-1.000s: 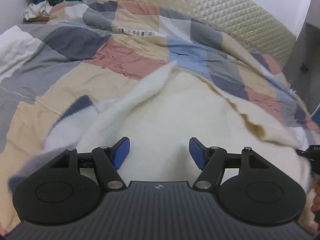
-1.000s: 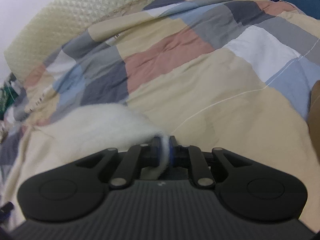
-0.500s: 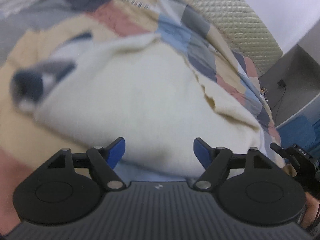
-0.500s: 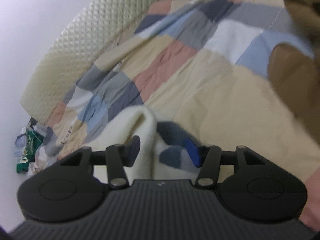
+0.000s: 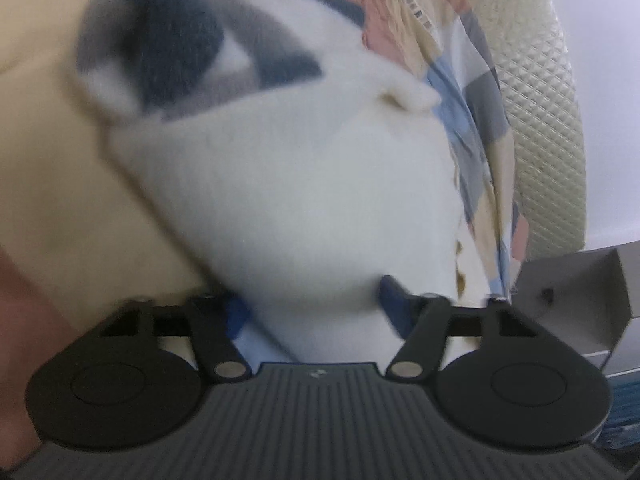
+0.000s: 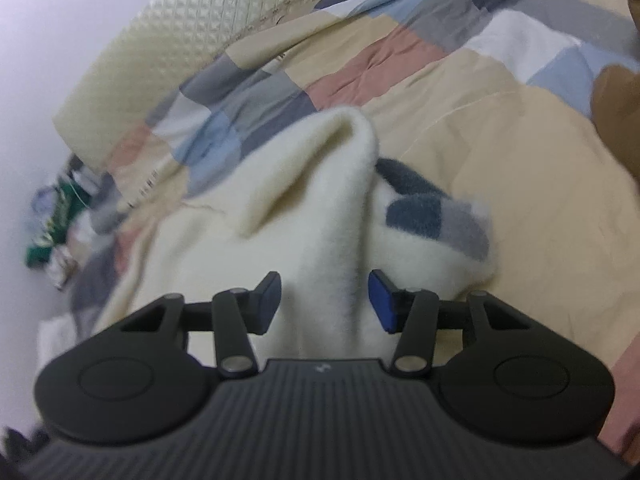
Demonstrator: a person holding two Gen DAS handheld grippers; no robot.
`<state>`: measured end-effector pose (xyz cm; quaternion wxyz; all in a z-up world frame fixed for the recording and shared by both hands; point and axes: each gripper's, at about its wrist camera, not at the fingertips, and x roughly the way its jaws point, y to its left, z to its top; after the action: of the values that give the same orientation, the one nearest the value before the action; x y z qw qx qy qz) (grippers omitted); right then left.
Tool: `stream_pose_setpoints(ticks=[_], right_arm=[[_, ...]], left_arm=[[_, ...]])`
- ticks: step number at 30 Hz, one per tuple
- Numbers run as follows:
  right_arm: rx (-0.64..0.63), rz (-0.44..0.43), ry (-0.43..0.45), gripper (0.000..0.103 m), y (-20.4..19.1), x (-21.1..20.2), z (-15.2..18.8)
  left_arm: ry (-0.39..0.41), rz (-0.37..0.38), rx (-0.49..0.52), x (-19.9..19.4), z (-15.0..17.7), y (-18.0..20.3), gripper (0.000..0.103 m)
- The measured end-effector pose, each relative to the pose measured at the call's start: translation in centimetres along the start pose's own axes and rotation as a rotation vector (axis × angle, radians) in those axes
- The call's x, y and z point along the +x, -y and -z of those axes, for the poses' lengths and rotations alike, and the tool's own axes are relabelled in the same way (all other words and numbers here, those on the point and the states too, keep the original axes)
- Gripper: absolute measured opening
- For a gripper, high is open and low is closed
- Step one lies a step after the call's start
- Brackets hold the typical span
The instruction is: Fold large clothes
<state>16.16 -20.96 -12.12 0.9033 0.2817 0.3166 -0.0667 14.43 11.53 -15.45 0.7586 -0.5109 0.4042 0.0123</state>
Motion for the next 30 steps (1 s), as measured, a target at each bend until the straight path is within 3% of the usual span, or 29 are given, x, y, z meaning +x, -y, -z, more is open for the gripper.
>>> stream_pose_setpoints(ticks=[2,5,9,13,19,24,25,28,30], right_arm=[[-0.03,0.034,0.008,0.021,-0.3,0.3,-0.1],[-0.017,0.018,0.015,0.014,0.2,0.0,-0.5],[-0.05,0.028,0.067,0.012,0.2,-1.6,-1.0],[-0.065,0.084,0.098,0.009,0.9,-2.2,-1.5],[0.016,0.045,0.07,0.009,2.4,-1.9,-1.4],[0.103,-0.055,0.077,0.015,1.9,-3.8,-1.2],[0.114,-0.08,0.069,0.022,1.7,-4.1,-1.2],[0.204,-0.188,0.026,0.071,1.6,-4.5,-0.1],[0.251,-0.237,-0.025,0.073,1.3,-4.2,0.9]], left_arm=[[0.016,-0.004,0.019,-0.2,0.0,0.3,0.041],[0.068,0.051,0.06,-1.8,-0.2,1.1,0.031],[0.118,0.174,0.094,-3.9,-1.0,2.3,0.028],[0.125,0.25,0.126,-4.5,-1.7,3.5,0.028],[0.104,0.186,0.159,-4.4,-1.5,3.0,0.029],[0.089,0.129,0.139,-3.8,-1.1,2.0,0.031],[0.091,0.116,0.144,-3.6,-1.1,2.2,0.031],[0.093,0.11,0.141,-3.5,-1.1,2.0,0.031],[0.091,0.111,0.135,-3.6,-1.1,1.8,0.031]])
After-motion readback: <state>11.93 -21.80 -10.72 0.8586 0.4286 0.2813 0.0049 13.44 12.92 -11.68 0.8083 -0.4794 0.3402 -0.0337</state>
